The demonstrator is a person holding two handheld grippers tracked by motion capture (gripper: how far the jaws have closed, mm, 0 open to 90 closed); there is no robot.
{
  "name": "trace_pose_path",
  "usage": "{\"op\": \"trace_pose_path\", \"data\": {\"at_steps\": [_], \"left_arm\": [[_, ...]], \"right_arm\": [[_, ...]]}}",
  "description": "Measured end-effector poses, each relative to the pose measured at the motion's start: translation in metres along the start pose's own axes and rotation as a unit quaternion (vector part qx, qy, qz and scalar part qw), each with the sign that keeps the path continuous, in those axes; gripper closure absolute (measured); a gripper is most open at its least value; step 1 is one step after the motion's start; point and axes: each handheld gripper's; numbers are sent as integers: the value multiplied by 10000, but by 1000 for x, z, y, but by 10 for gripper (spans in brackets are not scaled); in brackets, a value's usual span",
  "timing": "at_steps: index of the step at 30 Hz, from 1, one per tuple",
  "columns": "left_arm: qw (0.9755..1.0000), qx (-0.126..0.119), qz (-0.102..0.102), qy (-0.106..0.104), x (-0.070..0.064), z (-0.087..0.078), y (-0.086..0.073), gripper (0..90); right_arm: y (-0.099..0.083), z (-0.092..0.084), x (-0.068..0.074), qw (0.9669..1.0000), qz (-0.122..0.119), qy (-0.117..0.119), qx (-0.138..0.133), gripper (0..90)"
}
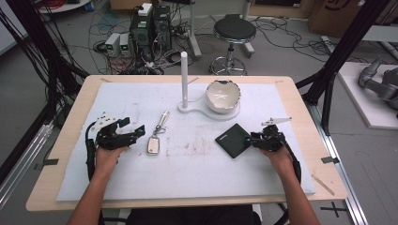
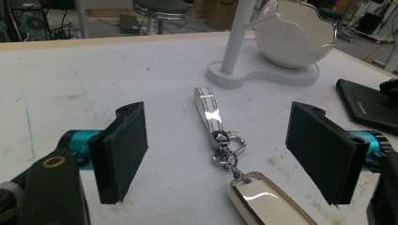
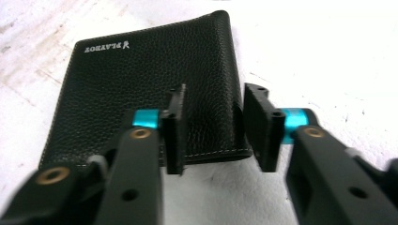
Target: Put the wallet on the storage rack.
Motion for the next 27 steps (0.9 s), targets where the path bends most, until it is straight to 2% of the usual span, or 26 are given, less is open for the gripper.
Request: {"op": "trace_pose_path", "data": {"at_steps": [2, 3, 4, 5, 6, 12, 13, 20, 27], "left_arm": [[10000, 0, -3, 0, 0, 0, 0, 210], [10000, 3, -1, -1, 0, 0, 0, 210], [10000, 2, -7, -8, -1, 0, 0, 210], [10000, 1, -4, 0, -1, 0, 0, 211], [10000, 7, 2, 3, 0, 0, 0, 211], [10000, 22, 26, -5, -1, 1, 0, 212], [10000, 29, 25, -9, -1, 1, 0, 212], [10000, 19, 42, -39, -3, 2, 0, 213], [10000, 20, 63, -60, -4, 3, 1, 215]], "right_arm": [[-1, 1, -3, 9999, 165, -29, 1, 475], [-1, 2, -6, 9996, 274, 70, 21, 476], [-2, 2, -8, 9992, 373, 162, 37, 492], [-2, 3, -10, 9988, 398, 281, 28, 579], [-2, 2, -10, 9983, 407, 414, 35, 593], [-1, 1, -9, 9982, 472, 376, 48, 662], [-1, -1, -9, 9980, 522, 349, 63, 720], [-2, -5, -10, 9967, 710, 398, 43, 782], [-1, -10, -9, 9962, 712, 478, -148, 803]]}}
Point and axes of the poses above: each handheld gripper's, and its own axes: z roughly forward along the jaws, y roughly out of its top, x roughly to its left
